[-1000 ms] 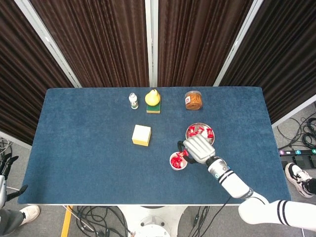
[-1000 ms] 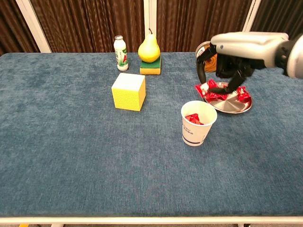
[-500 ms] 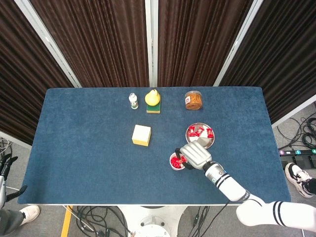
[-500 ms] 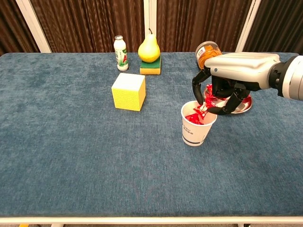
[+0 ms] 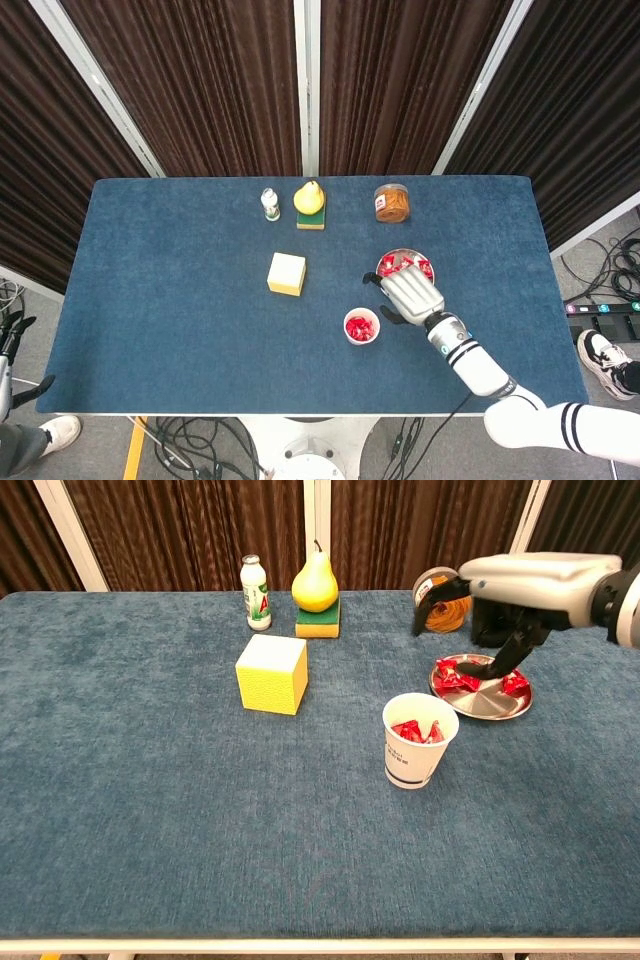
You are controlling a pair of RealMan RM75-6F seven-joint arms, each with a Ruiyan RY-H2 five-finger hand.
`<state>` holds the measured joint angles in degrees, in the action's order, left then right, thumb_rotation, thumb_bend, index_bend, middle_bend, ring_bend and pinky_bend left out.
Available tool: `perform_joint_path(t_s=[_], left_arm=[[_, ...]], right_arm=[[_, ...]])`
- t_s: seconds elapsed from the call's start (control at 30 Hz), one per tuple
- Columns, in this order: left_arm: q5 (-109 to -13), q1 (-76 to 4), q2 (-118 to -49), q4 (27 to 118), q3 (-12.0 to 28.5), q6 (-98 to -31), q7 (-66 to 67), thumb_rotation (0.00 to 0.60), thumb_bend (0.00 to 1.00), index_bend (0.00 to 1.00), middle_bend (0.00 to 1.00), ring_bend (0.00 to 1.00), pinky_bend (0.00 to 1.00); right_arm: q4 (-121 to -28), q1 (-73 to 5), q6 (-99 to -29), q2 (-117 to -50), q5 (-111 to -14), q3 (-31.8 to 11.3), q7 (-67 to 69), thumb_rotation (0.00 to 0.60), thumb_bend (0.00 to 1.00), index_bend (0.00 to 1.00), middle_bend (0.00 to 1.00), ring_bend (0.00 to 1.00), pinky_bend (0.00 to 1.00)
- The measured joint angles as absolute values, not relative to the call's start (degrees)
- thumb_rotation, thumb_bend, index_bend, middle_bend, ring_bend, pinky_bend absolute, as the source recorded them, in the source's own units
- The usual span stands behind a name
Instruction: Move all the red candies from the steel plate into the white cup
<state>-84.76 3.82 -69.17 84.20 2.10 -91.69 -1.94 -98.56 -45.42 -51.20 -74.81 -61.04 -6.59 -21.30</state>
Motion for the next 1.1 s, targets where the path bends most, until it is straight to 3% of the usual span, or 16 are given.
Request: perform_joint_path(t_s=[0.2,0.63,0.87,1.1], left_arm=[[-84.69,3.84,-69.25,84.34,2.00,-91.57,-1.78,0.600,0.00,0.22,0.21,0.21,0.20],[-84.13,3.99,-68.99,84.63,1.98,-91.24,-1.49,0.600,0.00,0.22,0.21,0.21,0.20],[-83.84,4.05,-69.15,84.29,1.97,-90.99,-1.67,0.600,0.00,0.22,0.21,0.21,0.20],[-83.76,4.14,-69.28,83.94,1.98,-91.03,-2.00,0.600,0.00,0.22,0.21,0.21,0.20]], right_arm=[[-90.00,-47.45,-49.30,-77.08,-51.25,-7.20,-25.08,0.600,0.32,0.36,1.00,1.00,1.00],[-66.58,-55.32,-41.12,-90.61,-32.58,-8.21,-32.46,0.600,0.32,0.39,1.00,1.00,1.00],[-60.56,-58.57,-37.74,-94.97,-27.79,-7.78,-35.16,0.600,0.32,0.39,1.00,1.00,1.00],[-60.57,-59.20,-37.10,-95.77,-27.75,-7.12,-35.37,0.600,0.32,0.39,1.00,1.00,1.00]])
